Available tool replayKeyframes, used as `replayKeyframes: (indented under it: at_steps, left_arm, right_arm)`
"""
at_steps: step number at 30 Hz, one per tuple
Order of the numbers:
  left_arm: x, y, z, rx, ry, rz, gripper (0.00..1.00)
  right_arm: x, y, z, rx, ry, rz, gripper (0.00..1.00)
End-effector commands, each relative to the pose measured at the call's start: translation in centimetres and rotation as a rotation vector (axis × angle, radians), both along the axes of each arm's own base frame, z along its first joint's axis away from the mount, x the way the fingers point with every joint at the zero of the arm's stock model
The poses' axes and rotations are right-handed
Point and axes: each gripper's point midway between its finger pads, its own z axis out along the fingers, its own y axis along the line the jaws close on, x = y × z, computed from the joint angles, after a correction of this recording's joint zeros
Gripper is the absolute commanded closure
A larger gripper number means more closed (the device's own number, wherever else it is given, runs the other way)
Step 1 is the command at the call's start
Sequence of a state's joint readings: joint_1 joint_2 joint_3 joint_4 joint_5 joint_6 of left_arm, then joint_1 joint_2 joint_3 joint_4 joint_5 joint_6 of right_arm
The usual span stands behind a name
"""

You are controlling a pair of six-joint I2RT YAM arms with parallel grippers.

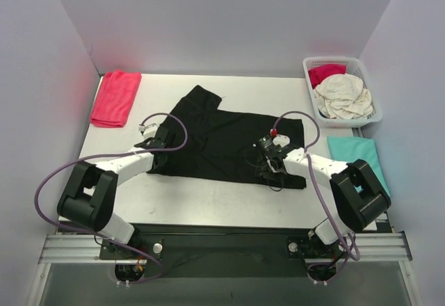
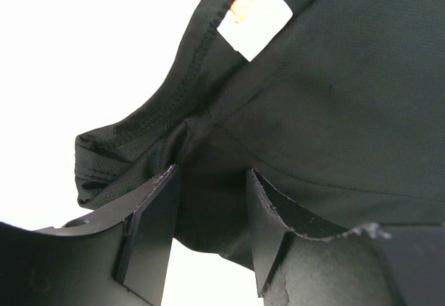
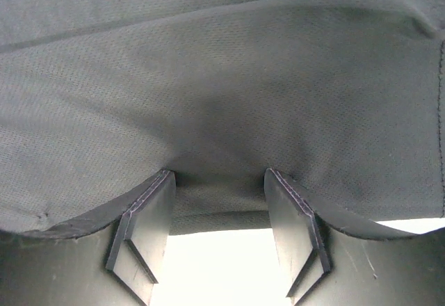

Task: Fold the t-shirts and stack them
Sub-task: Fold the flattened tshirt in 1/3 of the way

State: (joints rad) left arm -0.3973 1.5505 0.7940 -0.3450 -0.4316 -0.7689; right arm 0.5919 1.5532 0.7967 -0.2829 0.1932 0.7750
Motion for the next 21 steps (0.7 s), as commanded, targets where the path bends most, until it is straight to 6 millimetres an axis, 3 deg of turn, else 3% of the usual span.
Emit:
replayKeyframes:
  at_steps: [1, 9, 13, 15, 17, 21]
  left_arm:
    - [-4.0, 1.4, -0.7, 0.001, 0.097, 0.043, 0.47]
    - [-8.4, 3.3, -0.8, 0.004, 0.118, 0.14, 0.48]
    - [-9.1, 3.4, 1.3, -0.033, 0.032, 0.154, 0.5]
    - [-8.9, 3.4, 2.7, -0.044, -0.018, 0.147, 0.5]
    - [-7.6, 3.0, 5.2, -0.074, -0.116, 0.123, 0.5]
    - [-4.2, 2.1, 9.8, -0.089, -0.257, 0.078, 0.49]
  right_arm:
    - [-6.9, -2.2, -2.3, -0.052, 0.218, -0.014, 0.46]
    - [-10.9, -2.4, -2.6, -0.065, 0.242, -0.01, 0.46]
    - [-11.8, -1.7, -1.6, -0.088, 0.196, 0.019, 0.47]
    - [-12.0, -1.3, -0.8, -0.111, 0.17, 0.048, 0.47]
    - [-11.4, -0.7, 0.7, -0.115, 0.13, 0.054, 0.47]
    - [-8.9, 0.1, 4.1, -0.127, 0.006, 0.069, 0.46]
